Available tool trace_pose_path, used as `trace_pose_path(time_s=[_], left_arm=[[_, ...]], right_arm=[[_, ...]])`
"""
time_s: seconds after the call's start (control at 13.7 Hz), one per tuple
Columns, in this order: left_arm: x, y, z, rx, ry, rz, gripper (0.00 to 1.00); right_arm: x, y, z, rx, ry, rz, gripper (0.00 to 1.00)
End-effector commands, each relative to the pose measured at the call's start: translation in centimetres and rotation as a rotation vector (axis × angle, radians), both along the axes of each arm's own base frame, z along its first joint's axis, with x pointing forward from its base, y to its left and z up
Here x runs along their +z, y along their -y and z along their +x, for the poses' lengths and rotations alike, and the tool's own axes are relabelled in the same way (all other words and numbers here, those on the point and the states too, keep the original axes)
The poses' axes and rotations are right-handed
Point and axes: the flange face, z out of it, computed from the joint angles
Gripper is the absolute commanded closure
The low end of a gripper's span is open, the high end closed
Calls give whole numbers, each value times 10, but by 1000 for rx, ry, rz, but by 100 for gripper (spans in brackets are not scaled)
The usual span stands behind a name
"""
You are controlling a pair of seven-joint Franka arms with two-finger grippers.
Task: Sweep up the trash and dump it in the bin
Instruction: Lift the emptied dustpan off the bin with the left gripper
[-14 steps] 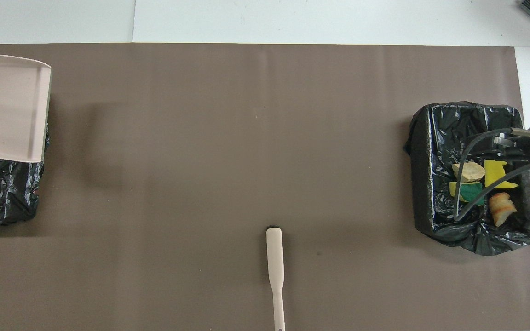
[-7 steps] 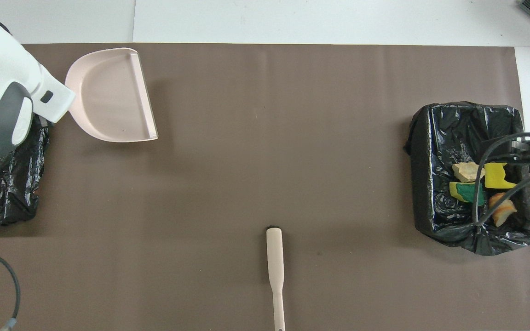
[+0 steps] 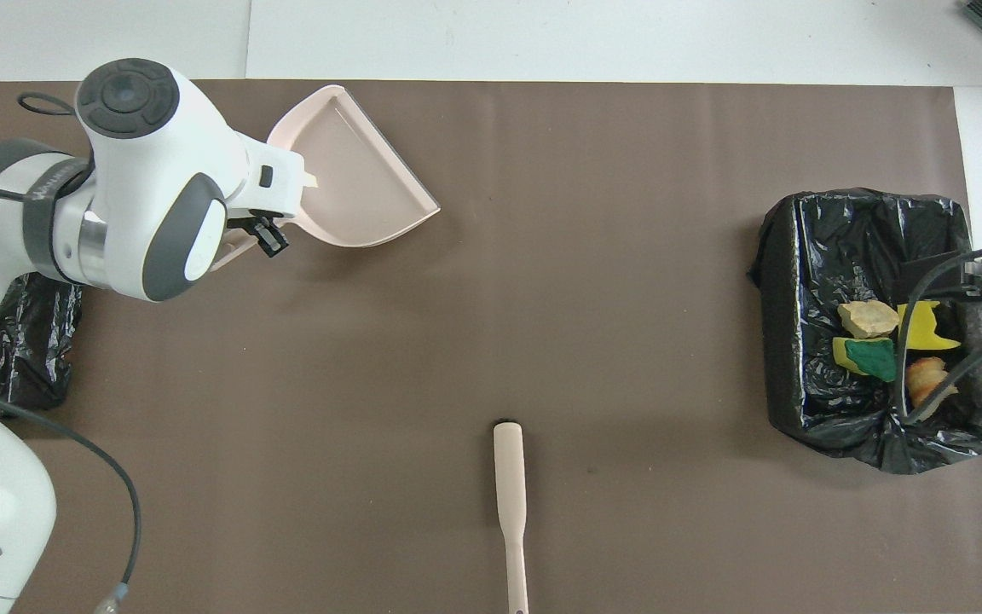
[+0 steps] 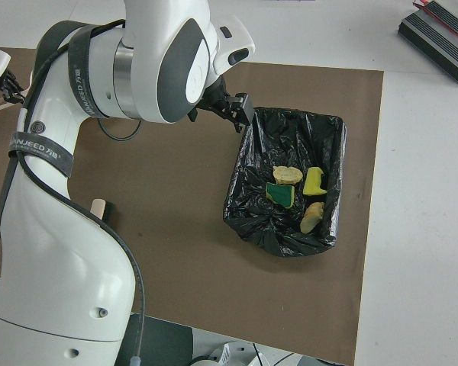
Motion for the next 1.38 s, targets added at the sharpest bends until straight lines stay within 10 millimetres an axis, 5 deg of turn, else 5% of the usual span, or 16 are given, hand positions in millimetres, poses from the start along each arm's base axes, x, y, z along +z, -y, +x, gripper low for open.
trace_pose_path(time_s=[0.0, 0.29, 0.65, 1.31], left_arm=[[-14, 54, -13, 206, -8, -55, 100], [-55, 144, -39, 467, -36, -68, 100], [-60, 195, -73, 628, -65, -90, 100], [-55, 224, -95, 777, -83, -110, 95]], right_arm=[[1, 0, 0, 6, 7, 15, 0], [2, -4, 1, 15, 10, 18, 0], [2, -5, 0, 17, 8, 18, 0], [0, -12, 0, 33, -3, 2, 0]])
